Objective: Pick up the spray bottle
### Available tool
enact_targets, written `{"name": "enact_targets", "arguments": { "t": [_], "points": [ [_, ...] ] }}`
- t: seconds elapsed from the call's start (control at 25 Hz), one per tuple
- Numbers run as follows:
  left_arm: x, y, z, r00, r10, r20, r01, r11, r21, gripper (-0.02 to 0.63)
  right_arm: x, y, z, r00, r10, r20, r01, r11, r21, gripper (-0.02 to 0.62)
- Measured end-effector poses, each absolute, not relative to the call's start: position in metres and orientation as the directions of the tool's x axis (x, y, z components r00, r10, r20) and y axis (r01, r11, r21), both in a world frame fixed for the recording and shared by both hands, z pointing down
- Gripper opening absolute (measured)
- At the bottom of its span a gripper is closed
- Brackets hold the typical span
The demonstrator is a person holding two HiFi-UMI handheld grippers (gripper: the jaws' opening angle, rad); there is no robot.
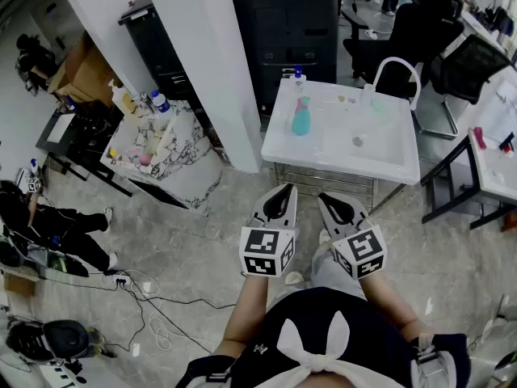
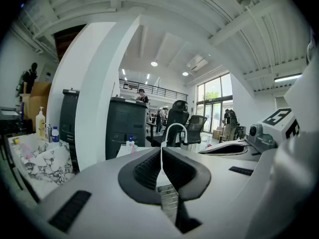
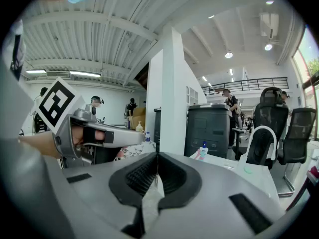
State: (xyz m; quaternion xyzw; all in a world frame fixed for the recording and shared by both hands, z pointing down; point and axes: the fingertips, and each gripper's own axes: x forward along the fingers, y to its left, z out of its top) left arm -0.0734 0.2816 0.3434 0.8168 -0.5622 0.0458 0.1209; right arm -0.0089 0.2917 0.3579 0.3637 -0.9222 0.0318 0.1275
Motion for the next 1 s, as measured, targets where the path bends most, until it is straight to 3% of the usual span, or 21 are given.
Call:
{"name": "enact_targets", "arguments": {
  "t": [1.0],
  "points": [
    [-0.055,0.19,0.379,0.374,-0.876,0.305,-0.928,-0.355,0.118,0.032,0.011,0.209,0.394,-0.688,-0.669,0.282,-0.706,0.707,-0.044,0.026]
  ]
}}
